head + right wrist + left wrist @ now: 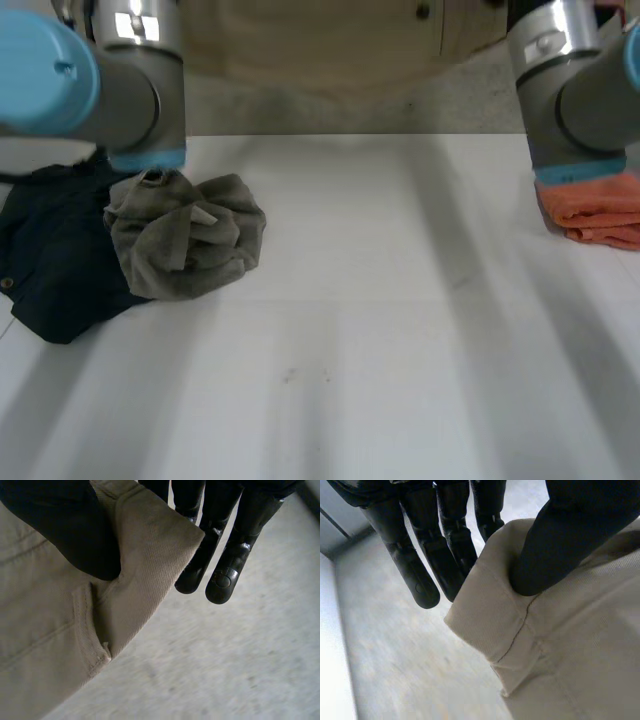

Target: Fold the laundry.

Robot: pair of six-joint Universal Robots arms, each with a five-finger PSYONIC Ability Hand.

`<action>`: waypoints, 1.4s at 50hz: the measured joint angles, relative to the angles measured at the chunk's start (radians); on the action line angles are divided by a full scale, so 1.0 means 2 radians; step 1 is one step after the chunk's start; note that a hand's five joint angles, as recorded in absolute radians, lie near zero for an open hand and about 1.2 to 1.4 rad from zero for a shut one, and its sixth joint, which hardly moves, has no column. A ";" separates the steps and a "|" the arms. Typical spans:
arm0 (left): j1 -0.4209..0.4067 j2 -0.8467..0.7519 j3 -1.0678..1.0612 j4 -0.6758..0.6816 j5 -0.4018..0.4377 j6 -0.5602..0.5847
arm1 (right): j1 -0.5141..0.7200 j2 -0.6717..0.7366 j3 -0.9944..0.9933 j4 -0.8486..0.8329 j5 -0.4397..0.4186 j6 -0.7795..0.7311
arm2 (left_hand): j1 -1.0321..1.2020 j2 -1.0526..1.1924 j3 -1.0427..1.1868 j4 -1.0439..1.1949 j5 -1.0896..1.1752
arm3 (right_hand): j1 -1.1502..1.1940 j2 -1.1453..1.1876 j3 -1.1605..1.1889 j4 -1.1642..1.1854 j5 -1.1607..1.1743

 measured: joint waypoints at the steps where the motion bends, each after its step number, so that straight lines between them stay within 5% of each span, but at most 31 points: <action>1: 0.000 0.005 -0.019 -0.001 0.000 -0.002 | 0.000 -0.001 0.008 0.005 0.000 0.001 | 0.000 0.000 0.000 0.000 0.000 | 0.000 0.000 0.000 0.000 0.000; 13: -0.025 0.038 -0.317 -0.030 0.003 -0.007 | -0.015 0.052 0.165 0.143 -0.019 0.002 | 0.000 0.000 0.002 0.002 0.000 | 0.000 0.000 0.000 0.000 0.000; 23: -0.065 0.034 -0.392 -0.159 0.002 -0.001 | -0.044 0.048 0.208 0.275 -0.017 0.044 | 0.000 0.000 0.002 0.002 0.000 | 0.000 0.000 0.000 0.000 0.000; 33: -0.056 0.095 -0.424 -0.272 -0.003 -0.001 | -0.062 -0.019 0.263 0.297 -0.023 0.068 | 0.000 0.000 0.002 0.002 0.000 | 0.000 0.000 0.000 0.000 0.000; 44: -0.064 0.183 -0.483 -0.432 -0.012 0.011 | -0.069 -0.098 0.345 0.438 -0.020 -0.040 | 0.000 0.000 0.002 0.002 0.000 | 0.000 0.000 0.000 0.000 0.000; 50: -0.123 0.230 -0.511 -0.594 -0.008 0.013 | -0.089 -0.172 0.430 0.583 -0.021 -0.141 | 0.000 0.000 0.002 0.002 0.000 | 0.000 0.000 0.000 0.000 0.000; 54: -0.150 0.236 -0.510 -0.628 -0.009 0.014 | -0.095 -0.194 0.455 0.597 -0.022 -0.159 | 0.000 0.000 0.002 0.002 0.000 | 0.000 0.000 0.000 0.000 0.000; 63: -0.151 0.177 -0.409 -0.545 -0.028 0.025 | -0.103 -0.193 0.443 0.514 -0.020 -0.149 | 0.000 0.000 0.002 0.002 0.008 | 0.000 0.000 0.000 0.000 0.000; 70: -0.116 0.072 -0.288 -0.374 -0.050 0.076 | -0.100 -0.140 0.392 0.421 -0.006 -0.107 | 0.000 0.000 0.002 0.002 0.008 | 0.000 0.000 0.000 0.000 0.000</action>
